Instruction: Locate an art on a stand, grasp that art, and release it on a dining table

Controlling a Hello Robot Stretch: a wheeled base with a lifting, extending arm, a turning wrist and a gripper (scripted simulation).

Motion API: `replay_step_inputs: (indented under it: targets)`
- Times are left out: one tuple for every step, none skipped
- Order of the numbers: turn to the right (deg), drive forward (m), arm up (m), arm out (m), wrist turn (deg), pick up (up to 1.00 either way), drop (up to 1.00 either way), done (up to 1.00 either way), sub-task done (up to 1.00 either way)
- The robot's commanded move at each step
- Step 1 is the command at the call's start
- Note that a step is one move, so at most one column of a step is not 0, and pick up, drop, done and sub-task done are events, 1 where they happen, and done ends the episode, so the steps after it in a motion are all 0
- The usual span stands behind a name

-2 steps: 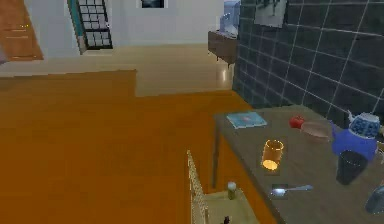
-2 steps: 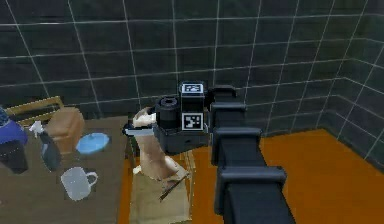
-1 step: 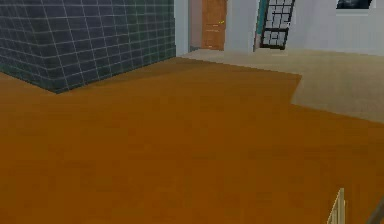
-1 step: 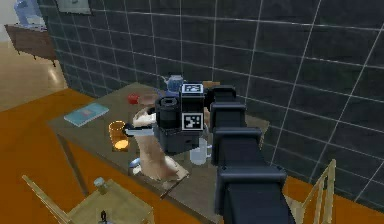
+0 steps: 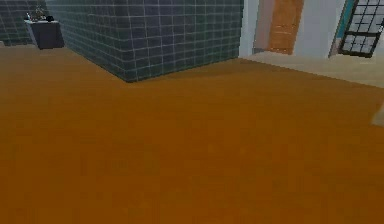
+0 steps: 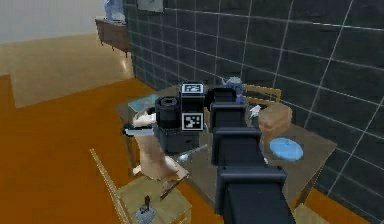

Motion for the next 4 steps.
replay_step_inputs:
  targets:
    - [-3.0,0.0,0.0,0.0,0.0,0.0,0.0,0.0,0.0]
    - [0.0,0.0,0.0,0.32,0.0,0.0,0.0,0.0,0.0]
    - [0.0,0.0,0.0,0.0,45.0,0.0,0.0,0.0,0.0]
    - [0.0,0.0,0.0,0.0,24.0,0.0,0.0,0.0,0.0]
